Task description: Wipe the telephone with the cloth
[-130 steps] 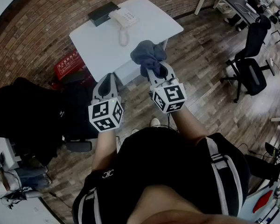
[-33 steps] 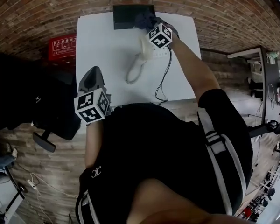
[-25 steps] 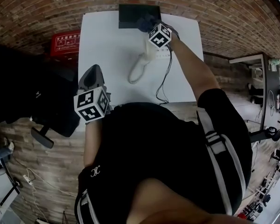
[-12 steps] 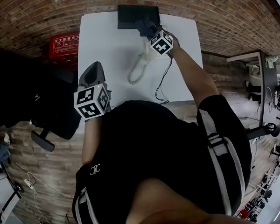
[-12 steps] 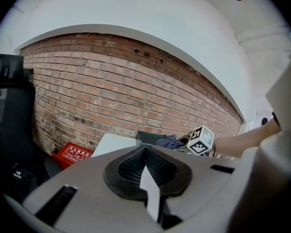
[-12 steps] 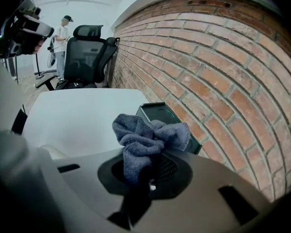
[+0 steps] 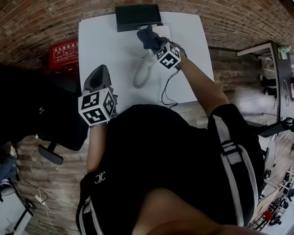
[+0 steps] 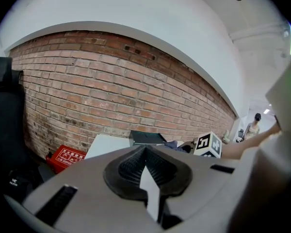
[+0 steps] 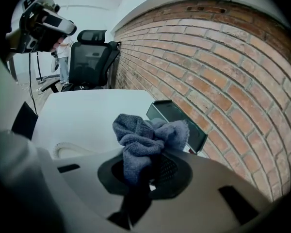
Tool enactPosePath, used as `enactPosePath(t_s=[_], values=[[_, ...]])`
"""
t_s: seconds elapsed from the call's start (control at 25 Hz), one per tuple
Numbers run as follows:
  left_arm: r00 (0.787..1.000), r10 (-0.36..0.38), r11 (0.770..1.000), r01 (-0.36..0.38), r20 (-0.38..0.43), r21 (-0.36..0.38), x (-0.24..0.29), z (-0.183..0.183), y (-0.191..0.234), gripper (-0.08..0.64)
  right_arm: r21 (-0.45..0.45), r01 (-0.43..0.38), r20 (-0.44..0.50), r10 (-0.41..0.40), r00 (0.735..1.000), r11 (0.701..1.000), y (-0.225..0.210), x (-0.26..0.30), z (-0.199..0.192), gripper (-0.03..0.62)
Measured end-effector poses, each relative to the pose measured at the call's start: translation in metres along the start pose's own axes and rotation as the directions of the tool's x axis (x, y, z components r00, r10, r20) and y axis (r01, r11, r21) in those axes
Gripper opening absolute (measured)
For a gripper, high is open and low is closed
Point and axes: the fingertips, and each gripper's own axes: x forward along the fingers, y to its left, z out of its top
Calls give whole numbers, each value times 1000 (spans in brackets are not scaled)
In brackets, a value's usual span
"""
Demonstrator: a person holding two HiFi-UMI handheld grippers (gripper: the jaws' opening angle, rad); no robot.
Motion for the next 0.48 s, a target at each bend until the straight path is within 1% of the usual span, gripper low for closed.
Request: enactPosePath(t_s=[0.2, 0.48], values=[[1000, -22, 1000, 22, -14, 19, 3, -1, -12, -3, 30, -65, -11, 65, 998, 997, 32, -8, -18, 29], [998, -44, 998, 45, -36, 37, 7, -8, -26, -3, 51, -142, -57, 145, 988, 989, 78, -11, -55, 29]])
